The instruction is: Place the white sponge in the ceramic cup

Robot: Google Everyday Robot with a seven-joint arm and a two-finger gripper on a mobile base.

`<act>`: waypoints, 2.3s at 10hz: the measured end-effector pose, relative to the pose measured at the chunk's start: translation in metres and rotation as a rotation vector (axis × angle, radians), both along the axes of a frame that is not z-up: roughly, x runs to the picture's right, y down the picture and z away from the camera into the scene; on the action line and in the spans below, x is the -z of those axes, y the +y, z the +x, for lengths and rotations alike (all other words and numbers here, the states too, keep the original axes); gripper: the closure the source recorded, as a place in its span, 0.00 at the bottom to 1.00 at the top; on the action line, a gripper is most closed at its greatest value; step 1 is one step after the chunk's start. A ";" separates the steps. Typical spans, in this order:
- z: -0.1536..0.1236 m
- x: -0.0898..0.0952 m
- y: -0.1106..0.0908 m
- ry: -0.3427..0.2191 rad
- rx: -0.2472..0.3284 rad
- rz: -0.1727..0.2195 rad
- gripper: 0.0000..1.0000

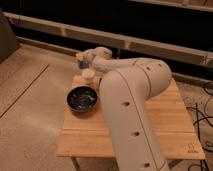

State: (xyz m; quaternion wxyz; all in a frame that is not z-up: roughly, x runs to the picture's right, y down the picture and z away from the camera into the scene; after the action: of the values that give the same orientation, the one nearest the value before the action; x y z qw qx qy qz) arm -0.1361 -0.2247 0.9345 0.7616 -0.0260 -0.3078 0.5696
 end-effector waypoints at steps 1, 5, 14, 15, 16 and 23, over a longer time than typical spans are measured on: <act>0.005 0.001 -0.001 0.013 0.001 0.002 1.00; 0.020 0.004 -0.005 0.062 -0.006 0.001 1.00; 0.012 0.002 0.032 0.094 -0.013 -0.061 1.00; 0.014 0.000 0.033 0.100 -0.014 -0.061 1.00; 0.016 0.000 0.031 0.105 -0.015 -0.056 1.00; 0.014 -0.012 0.028 0.112 0.000 -0.038 1.00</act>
State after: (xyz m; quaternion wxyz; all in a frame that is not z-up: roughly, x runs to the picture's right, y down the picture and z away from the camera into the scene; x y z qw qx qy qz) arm -0.1221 -0.1964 0.9466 0.7770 -0.0081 -0.2538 0.5760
